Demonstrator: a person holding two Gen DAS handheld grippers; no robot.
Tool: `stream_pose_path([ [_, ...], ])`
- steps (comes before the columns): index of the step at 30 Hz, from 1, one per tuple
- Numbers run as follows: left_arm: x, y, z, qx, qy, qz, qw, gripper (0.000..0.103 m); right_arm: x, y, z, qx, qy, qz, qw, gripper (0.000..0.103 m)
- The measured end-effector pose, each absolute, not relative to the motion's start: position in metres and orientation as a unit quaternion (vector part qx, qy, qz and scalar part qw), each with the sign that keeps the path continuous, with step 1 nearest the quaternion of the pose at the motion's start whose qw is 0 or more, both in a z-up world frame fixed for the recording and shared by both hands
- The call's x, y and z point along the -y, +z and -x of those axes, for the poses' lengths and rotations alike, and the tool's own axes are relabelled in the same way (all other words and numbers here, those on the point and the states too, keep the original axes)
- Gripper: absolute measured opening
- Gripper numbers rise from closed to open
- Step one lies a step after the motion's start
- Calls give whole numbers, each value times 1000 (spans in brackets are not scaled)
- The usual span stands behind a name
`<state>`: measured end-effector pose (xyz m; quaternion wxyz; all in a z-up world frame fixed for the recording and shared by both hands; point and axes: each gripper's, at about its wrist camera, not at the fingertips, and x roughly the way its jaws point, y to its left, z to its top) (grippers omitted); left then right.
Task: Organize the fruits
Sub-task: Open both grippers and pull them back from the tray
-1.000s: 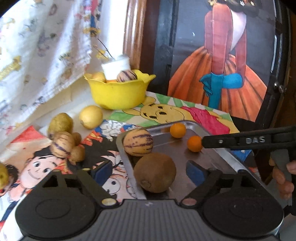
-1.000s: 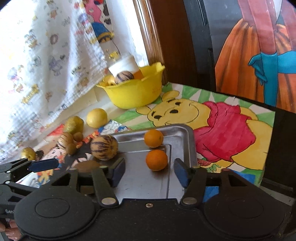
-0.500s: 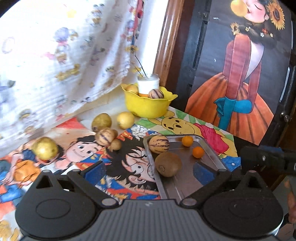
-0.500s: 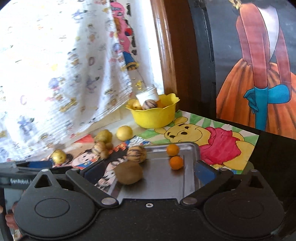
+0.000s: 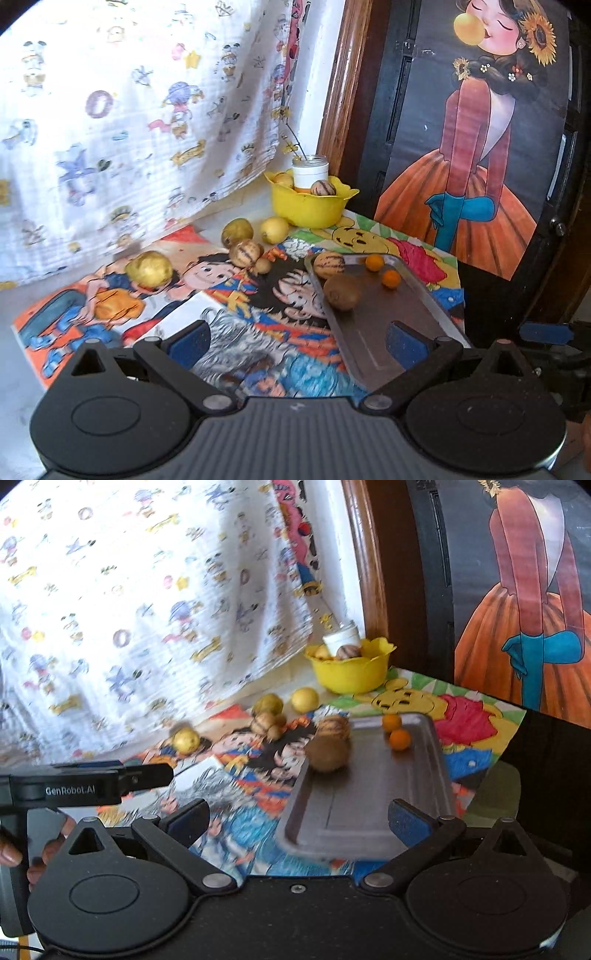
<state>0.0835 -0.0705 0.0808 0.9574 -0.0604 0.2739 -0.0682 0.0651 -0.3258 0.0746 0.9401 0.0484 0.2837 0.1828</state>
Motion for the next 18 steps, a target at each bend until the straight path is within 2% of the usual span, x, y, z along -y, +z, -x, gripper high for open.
stream_pose_path([
  [8,40,67,-52,-290,-51,75,953,103,298,56,-32,-302,200,-43,931,102],
  [14,7,40,-31,-299,-11,131,945,103,276,30,-11,-298,198,-38,933,102],
  [18,-3,30,-23,-306,14,114,945,103,269,19,-3,-294,198,-59,933,102],
])
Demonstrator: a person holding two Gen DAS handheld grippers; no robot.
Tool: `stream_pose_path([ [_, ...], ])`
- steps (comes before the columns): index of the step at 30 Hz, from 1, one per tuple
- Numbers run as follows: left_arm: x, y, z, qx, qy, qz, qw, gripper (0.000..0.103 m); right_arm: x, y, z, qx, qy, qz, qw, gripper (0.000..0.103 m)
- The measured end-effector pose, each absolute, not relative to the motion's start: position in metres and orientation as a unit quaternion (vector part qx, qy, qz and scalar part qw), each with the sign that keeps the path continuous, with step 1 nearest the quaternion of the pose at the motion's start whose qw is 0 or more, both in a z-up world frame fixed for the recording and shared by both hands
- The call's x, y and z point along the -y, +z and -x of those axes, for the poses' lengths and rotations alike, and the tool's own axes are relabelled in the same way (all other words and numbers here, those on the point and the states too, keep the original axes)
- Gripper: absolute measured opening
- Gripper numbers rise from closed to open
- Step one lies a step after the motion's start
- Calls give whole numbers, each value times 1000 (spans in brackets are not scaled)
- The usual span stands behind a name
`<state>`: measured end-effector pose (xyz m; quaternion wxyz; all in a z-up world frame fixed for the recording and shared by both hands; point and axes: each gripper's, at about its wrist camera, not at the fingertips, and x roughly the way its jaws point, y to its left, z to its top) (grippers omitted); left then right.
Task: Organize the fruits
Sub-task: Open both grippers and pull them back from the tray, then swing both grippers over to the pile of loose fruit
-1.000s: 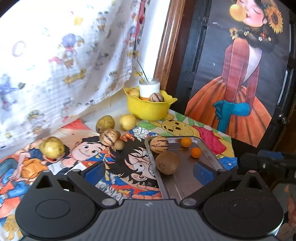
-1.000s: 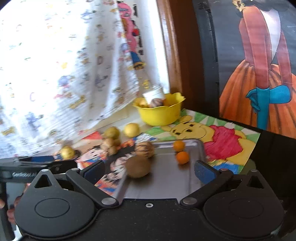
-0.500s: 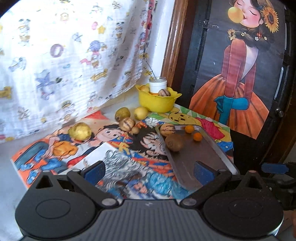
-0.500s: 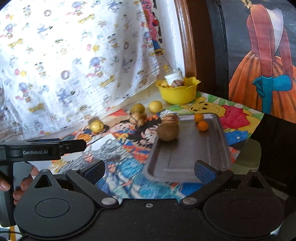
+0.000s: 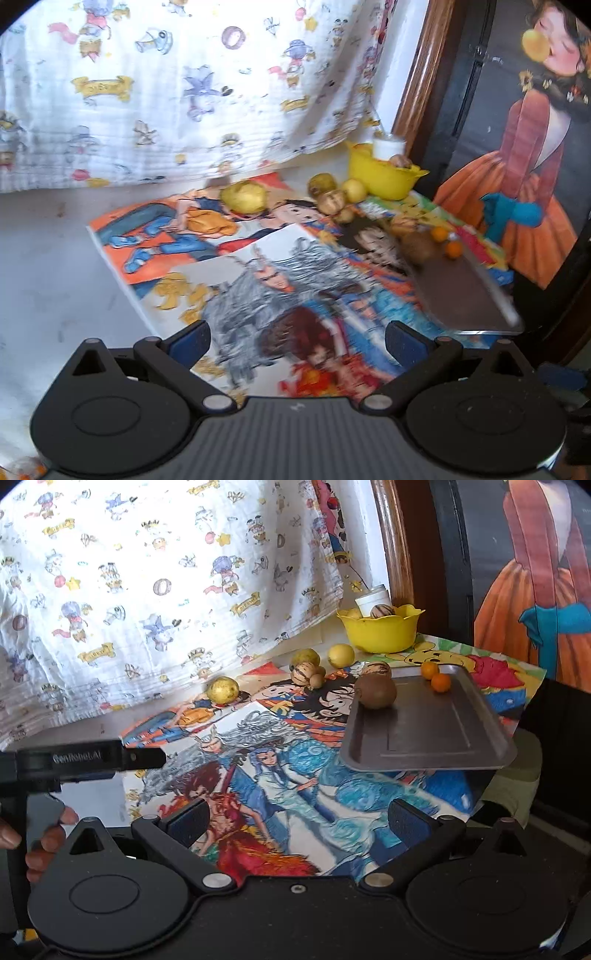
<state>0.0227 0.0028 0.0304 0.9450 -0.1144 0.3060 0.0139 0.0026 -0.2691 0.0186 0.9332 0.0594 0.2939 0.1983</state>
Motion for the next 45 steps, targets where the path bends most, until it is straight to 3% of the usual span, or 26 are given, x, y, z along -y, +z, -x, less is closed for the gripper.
stream_pose_path([
  [22,-24,8,-41,-337,48,96,935,103,251,-10,-19,-296,226,-80,925,102],
  [45,-39,22,-79,-328,48,80,940,103,236,16,-53,-263,274,-39,924,103],
])
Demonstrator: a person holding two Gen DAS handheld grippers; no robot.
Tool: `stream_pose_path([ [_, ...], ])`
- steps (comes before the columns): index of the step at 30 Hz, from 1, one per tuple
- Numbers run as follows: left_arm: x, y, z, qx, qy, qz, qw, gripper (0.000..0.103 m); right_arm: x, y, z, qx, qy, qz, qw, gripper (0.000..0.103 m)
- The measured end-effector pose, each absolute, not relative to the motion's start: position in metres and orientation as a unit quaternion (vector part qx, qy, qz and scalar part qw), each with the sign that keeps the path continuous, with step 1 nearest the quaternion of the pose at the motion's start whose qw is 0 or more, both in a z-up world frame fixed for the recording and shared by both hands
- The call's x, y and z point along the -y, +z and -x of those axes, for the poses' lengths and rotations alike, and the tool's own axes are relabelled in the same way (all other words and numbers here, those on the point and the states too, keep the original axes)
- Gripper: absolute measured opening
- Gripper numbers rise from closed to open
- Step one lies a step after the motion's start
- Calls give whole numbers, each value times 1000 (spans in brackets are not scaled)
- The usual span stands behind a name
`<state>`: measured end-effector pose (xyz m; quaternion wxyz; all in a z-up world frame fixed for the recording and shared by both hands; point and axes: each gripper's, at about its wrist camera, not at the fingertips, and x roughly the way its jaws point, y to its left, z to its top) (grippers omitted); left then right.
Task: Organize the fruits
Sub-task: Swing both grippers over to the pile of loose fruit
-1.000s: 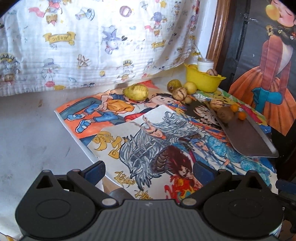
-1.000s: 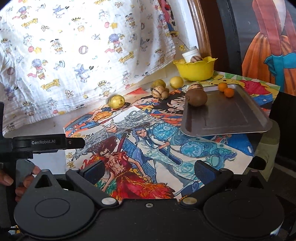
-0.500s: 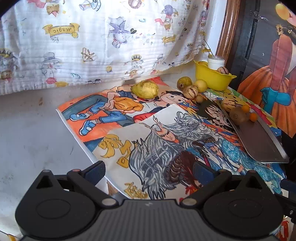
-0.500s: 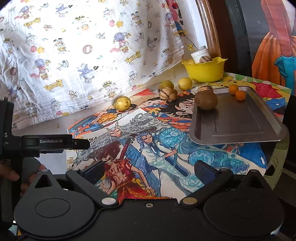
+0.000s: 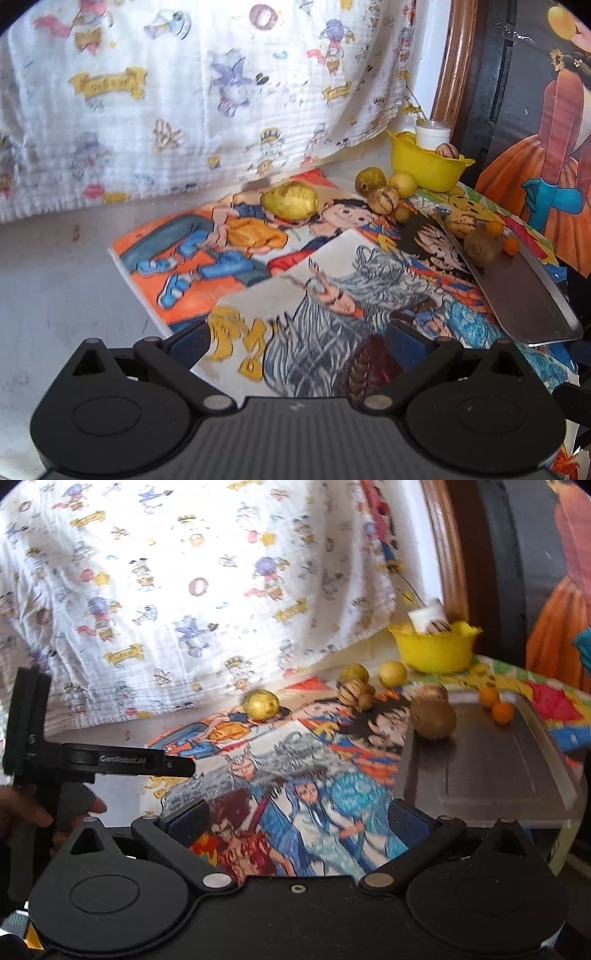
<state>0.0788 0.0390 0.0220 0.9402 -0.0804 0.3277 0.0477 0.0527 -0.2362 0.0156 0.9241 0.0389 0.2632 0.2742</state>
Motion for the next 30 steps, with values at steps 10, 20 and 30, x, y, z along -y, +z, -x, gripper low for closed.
stream_pose_path([
  [10,-49,62,-103,-297,34,63,952,103,227,73,-82,-219,303,7,927,102],
  [20,-65,170,-98,-233,-2,66,970,103,255,220,-112,-186,292,-61,936,102],
  [30,-66,298,-76,-151,-14,42,988,103,242,370,-104,-139,316,-53,937,103],
])
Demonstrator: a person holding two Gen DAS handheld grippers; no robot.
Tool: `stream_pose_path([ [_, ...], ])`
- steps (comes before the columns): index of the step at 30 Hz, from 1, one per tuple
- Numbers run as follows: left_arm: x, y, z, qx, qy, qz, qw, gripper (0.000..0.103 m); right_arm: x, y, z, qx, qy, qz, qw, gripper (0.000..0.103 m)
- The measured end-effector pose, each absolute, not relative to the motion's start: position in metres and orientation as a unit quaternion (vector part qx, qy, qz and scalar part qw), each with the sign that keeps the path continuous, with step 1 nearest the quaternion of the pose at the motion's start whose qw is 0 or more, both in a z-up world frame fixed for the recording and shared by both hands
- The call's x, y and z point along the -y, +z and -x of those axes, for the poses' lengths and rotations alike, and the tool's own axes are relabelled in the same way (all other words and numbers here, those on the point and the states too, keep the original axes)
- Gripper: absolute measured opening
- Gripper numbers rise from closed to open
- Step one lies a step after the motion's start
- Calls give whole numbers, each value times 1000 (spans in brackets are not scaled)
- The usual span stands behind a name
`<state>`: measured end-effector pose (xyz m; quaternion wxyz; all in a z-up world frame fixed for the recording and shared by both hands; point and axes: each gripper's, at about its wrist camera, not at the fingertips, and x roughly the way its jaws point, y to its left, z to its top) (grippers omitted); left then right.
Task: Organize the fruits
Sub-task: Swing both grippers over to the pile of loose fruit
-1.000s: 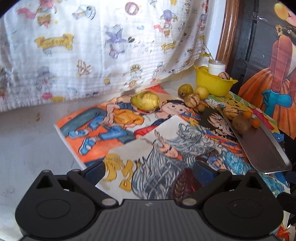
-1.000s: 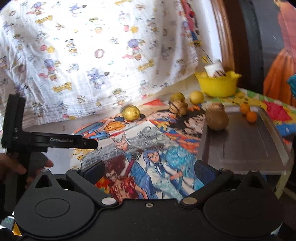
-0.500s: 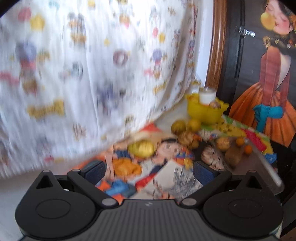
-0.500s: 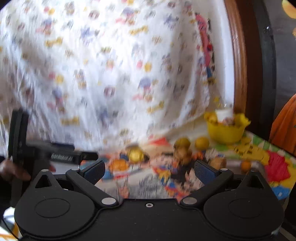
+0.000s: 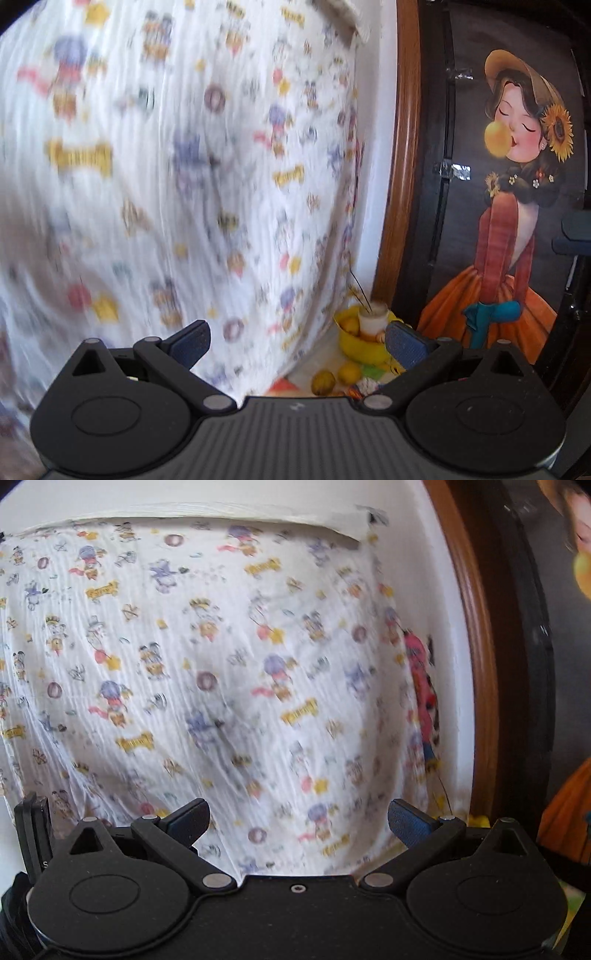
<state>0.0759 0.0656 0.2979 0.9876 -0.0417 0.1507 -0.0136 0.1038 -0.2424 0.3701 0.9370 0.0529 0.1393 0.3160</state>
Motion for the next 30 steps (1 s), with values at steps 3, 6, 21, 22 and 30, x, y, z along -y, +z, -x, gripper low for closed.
stream_pose_path([
  [3,-68,309,-88,-151,-2,38,988,103,232,384,-118,-129,308,-38,942,103],
  [6,-74,306,-102,-157,3,43,987,103,225,382,-144,-121,308,-46,943,103],
  [21,-63,173,-175,-190,-12,21,981,103,212,234,-274,-152,342,-105,921,103],
  [22,-62,165,-179,-195,-15,20,980,103,211,225,-281,-157,343,-99,921,103],
  [30,-53,100,-213,-238,-28,25,970,103,201,155,-329,-219,348,-68,909,103],
])
